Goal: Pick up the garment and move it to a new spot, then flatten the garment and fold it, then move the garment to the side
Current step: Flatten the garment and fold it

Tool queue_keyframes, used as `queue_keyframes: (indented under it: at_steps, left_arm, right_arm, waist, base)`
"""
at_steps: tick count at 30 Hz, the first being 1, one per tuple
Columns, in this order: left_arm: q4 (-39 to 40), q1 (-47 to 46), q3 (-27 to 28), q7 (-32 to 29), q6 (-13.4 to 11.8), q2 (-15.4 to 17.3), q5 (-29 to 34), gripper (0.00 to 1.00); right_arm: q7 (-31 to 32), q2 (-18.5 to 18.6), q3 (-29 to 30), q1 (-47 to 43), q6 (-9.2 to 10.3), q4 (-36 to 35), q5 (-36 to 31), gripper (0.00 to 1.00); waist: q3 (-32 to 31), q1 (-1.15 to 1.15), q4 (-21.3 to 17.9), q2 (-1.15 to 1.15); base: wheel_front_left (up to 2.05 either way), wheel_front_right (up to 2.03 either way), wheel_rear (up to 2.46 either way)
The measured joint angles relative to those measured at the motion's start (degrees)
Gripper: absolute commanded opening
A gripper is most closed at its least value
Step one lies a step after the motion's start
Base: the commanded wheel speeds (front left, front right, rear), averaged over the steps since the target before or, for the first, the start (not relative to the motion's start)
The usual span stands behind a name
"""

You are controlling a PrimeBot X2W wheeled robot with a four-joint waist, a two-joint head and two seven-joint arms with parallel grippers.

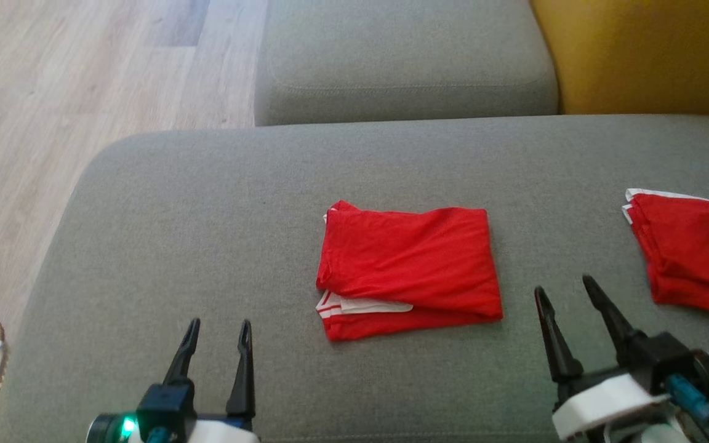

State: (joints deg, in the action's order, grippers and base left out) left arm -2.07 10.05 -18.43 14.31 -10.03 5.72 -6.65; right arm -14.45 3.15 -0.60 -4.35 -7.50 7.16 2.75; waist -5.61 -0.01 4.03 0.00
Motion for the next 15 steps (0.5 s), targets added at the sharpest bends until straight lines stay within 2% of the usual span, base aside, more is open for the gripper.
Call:
queue_keyframes:
  at_steps: [10, 15]
  left_arm:
    - [-1.58, 2.21, 2.35, 0.00, 2.02, -0.78, 1.54, 1.00]
    - [-1.87, 2.68, 2.57, -0.01, 2.07, -1.19, 2.25, 1.00]
  right_arm:
    - [0.00, -0.52, 0.45, -2.53, 0.00, 0.18, 1.65, 1.00]
    - [0.00, -0.58, 0.51, -2.71, 0.00, 0.19, 1.93, 1.00]
  waist:
    - [-1.35, 0.00, 0.70, 0.00]
    - [-1.73, 0.01, 1.21, 0.00]
  base:
    - [0.00, 0.00, 0.00]
    - [0.00, 0.00, 0.00]
